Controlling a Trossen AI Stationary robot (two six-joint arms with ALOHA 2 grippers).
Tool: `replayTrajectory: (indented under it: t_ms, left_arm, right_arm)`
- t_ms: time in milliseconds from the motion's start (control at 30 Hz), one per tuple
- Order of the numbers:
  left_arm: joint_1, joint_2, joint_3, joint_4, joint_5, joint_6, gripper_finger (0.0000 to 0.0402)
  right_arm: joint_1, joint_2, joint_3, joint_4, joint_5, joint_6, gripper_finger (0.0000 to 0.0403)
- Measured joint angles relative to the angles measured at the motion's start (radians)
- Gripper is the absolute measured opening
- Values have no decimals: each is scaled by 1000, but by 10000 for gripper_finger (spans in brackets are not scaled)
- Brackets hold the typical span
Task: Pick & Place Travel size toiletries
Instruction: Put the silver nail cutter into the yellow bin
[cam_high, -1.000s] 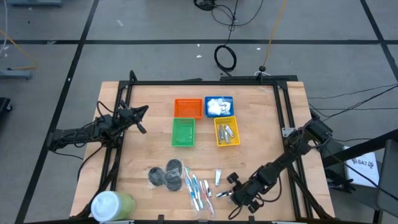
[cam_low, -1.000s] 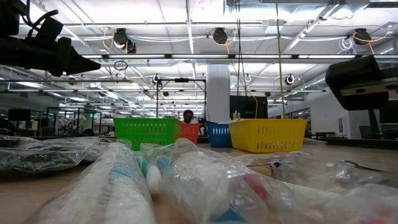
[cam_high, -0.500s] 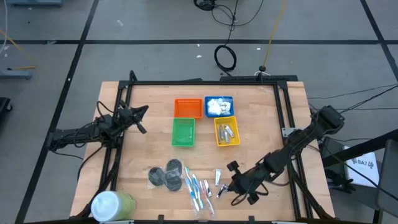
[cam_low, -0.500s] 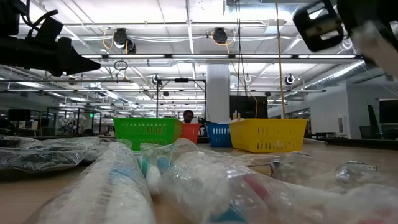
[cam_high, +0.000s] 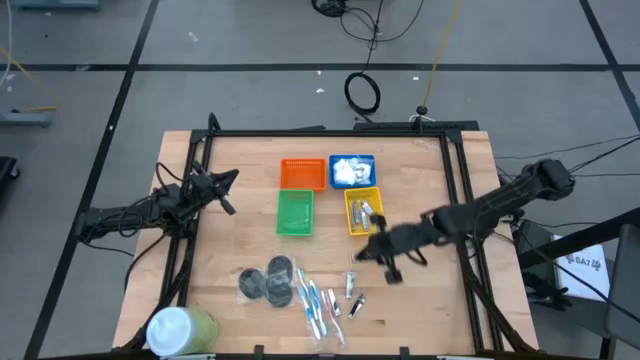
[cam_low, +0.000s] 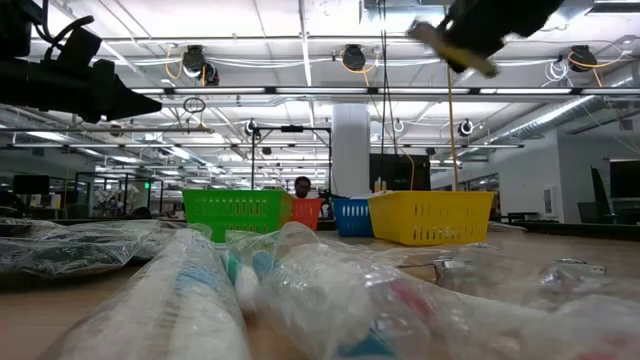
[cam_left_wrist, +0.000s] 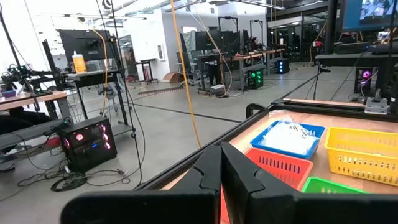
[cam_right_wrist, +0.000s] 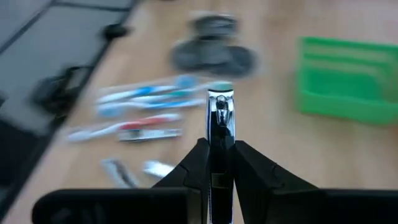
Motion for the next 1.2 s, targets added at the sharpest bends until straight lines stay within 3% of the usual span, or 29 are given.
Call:
replayTrajectory:
  t_ms: [300, 467, 700, 1100, 1200]
  left_arm:
    - [0, 0, 0, 0, 0, 0, 1]
    - [0, 0, 0, 0, 0, 0, 1]
    - [0, 0, 0, 0, 0, 0, 1]
    - [0, 0, 0, 0, 0, 0, 1]
    - [0, 0, 0, 0, 0, 0, 1]
  right_arm:
    - [-318, -8, -110, 25, 54, 134, 42]
    - [-414, -6, -205, 81, 50, 188, 43]
    - [-438, -6, -271, 130, 50, 214, 56]
    - [-438, -7, -274, 164, 50, 236, 139]
    - [-429, -7, -274, 215, -3, 189, 152]
